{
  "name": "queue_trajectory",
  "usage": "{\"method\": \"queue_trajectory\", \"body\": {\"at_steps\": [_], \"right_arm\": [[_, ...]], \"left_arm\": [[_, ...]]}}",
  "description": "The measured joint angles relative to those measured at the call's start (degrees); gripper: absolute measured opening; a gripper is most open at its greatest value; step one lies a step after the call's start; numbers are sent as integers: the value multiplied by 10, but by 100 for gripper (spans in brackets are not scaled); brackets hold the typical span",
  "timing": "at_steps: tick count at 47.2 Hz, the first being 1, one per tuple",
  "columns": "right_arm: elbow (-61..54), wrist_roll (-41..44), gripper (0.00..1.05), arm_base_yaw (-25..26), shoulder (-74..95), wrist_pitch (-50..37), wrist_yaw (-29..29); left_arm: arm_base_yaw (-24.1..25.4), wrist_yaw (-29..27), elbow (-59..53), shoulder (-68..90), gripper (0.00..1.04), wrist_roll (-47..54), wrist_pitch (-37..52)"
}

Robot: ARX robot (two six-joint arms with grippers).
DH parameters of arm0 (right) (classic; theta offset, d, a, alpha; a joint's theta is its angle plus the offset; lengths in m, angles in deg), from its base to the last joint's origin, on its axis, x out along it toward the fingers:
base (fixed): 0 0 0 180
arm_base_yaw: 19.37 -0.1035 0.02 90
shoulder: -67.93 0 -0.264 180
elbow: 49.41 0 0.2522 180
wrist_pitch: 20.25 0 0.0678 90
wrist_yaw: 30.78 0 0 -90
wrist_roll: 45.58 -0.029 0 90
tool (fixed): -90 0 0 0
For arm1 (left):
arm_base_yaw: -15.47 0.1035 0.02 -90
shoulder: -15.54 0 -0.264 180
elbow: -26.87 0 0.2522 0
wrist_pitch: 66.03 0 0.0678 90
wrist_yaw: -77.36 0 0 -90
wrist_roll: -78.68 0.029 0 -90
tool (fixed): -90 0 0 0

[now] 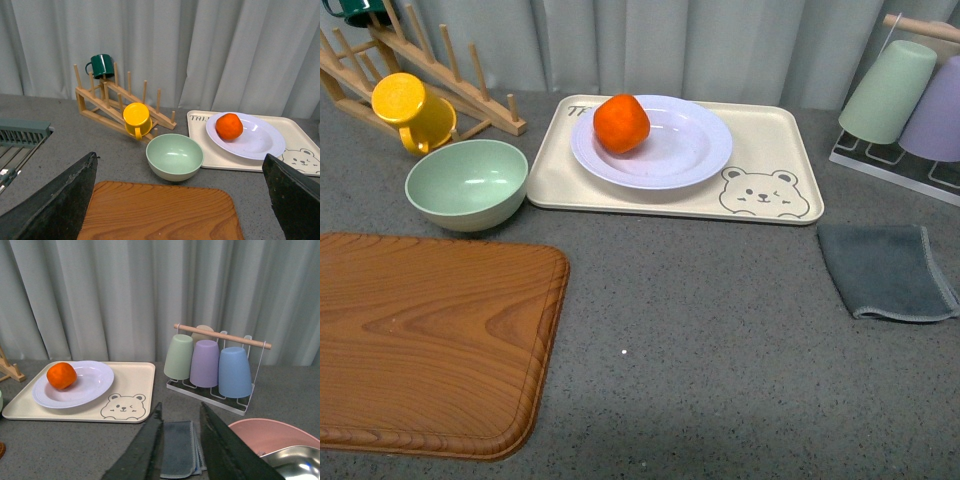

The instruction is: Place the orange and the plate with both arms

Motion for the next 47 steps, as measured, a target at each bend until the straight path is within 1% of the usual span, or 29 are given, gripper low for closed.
{"method": "queue_trajectory", "body": {"at_steps": [3, 4, 8, 9, 12, 13, 21, 23, 27, 47], "right_arm": [[0, 0, 38, 0, 0, 0, 0], [0, 0, 39, 0, 0, 0, 0], [0, 0, 53, 0, 0, 0, 0], [0, 0, 55, 0, 0, 0, 0], [0, 0, 66, 0, 0, 0, 0], [0, 0, 67, 0, 0, 0, 0], [0, 0, 94, 0, 0, 0, 0], [0, -1, 98, 0, 0, 0, 0], [0, 0, 95, 0, 0, 0, 0], [0, 0, 96, 0, 0, 0, 0]], "left_arm": [[0, 0, 0, 0, 98, 0, 0], [0, 0, 0, 0, 98, 0, 0], [0, 0, 0, 0, 98, 0, 0], [0, 0, 0, 0, 98, 0, 0], [0, 0, 0, 0, 98, 0, 0], [0, 0, 0, 0, 98, 0, 0], [0, 0, 0, 0, 98, 0, 0], [0, 0, 0, 0, 98, 0, 0], [0, 0, 0, 0, 98, 0, 0], [0, 0, 0, 0, 98, 0, 0]]}}
